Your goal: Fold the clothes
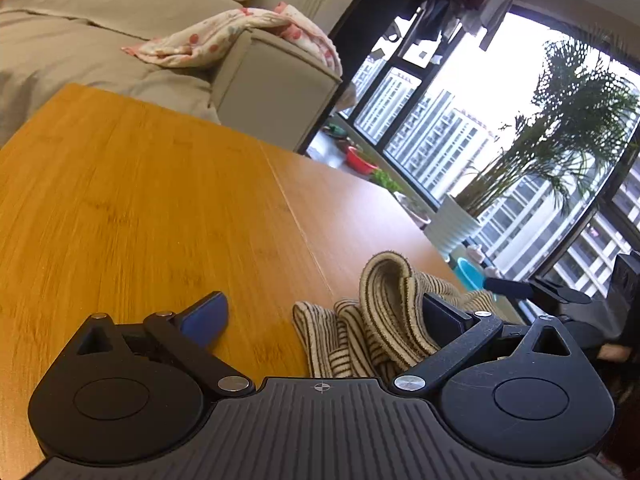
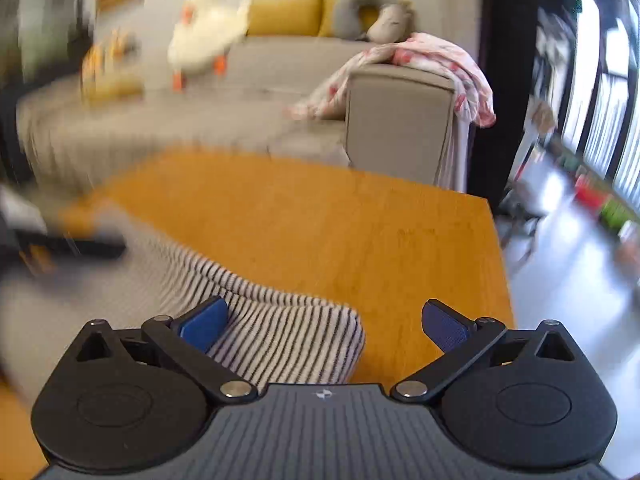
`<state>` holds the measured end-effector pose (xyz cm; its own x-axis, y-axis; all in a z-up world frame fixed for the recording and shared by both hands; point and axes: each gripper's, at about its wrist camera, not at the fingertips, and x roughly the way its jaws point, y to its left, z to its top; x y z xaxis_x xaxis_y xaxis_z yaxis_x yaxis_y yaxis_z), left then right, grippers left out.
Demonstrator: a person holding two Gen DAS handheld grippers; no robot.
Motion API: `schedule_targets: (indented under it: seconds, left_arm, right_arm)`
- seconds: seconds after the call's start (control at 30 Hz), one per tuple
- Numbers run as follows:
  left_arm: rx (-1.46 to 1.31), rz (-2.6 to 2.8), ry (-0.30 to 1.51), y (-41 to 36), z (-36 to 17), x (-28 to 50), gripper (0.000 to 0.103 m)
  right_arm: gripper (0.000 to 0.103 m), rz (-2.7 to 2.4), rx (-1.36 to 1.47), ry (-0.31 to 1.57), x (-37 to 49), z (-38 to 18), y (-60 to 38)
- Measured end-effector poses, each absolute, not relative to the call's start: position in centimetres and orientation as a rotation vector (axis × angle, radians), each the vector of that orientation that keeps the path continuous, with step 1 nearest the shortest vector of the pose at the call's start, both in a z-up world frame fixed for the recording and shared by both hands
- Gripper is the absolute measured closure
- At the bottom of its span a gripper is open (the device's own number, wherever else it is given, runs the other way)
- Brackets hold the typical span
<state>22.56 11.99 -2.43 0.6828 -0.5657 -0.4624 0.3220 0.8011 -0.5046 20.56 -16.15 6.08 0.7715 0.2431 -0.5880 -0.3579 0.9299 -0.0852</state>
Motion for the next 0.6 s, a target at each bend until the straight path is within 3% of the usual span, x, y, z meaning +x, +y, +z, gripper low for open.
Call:
schedule_targets:
  seconds: [0.33,0.5,0.6]
  left_arm:
    - [-0.427,-0.528,0.643,12.2,-2.5,22.5,0.0]
    - [-0.431,-0.526,0.642,12.2,-2.5,22.5,0.0]
    - [-0.432,-0.528,0.641,12.2,-2.5,22.5,0.0]
  right_arm:
    - [0.0,0.25,-0.242,0.537,18.5,7.6,-14.8]
    - [0.01,0.444,-0.18,0.523,12.7,10.5,-14.2]
    - [0.009,0.381,-0.343,0.591,11.7,7.3,-11.8]
